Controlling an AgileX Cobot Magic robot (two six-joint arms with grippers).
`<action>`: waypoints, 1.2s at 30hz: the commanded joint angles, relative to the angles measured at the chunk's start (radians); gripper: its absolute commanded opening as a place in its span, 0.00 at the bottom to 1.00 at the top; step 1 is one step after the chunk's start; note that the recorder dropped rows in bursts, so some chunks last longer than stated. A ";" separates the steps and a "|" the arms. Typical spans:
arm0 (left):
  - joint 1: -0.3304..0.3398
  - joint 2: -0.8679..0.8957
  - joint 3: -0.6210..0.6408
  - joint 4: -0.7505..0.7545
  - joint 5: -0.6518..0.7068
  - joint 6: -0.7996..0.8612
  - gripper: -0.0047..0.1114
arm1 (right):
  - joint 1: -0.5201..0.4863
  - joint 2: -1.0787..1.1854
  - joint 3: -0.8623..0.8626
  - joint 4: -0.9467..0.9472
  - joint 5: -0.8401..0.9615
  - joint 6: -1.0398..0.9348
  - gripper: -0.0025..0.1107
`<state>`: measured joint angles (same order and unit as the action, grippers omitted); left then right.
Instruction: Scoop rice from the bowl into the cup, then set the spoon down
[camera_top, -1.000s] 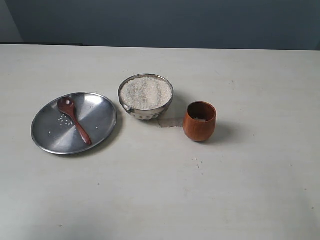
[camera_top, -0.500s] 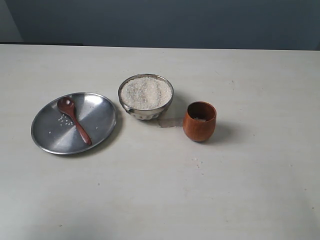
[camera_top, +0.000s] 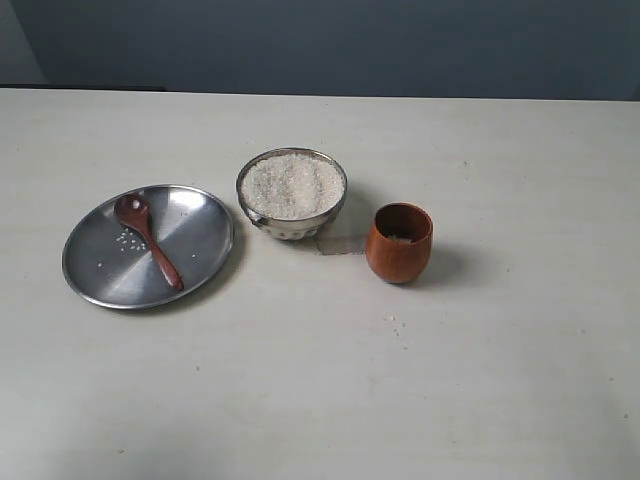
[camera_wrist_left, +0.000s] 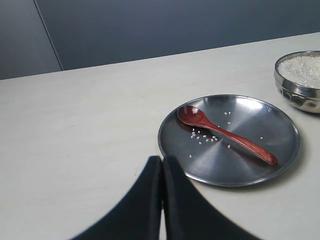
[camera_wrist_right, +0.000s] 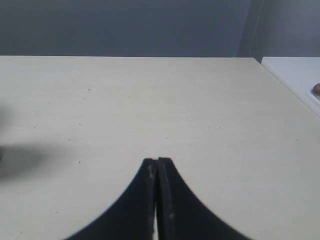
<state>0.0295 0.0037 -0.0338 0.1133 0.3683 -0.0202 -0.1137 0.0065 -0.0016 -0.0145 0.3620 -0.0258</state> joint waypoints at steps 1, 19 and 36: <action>0.001 -0.004 0.003 0.005 -0.002 -0.001 0.04 | -0.006 -0.006 0.002 0.003 -0.003 0.000 0.02; 0.001 -0.004 0.003 -0.013 0.005 -0.001 0.04 | -0.006 -0.006 0.002 0.003 -0.003 0.000 0.02; 0.001 -0.004 0.003 -0.089 -0.005 -0.001 0.04 | -0.006 -0.006 0.002 0.003 -0.003 0.000 0.02</action>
<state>0.0295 0.0037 -0.0338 0.0332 0.3728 -0.0202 -0.1137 0.0065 -0.0016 -0.0145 0.3620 -0.0258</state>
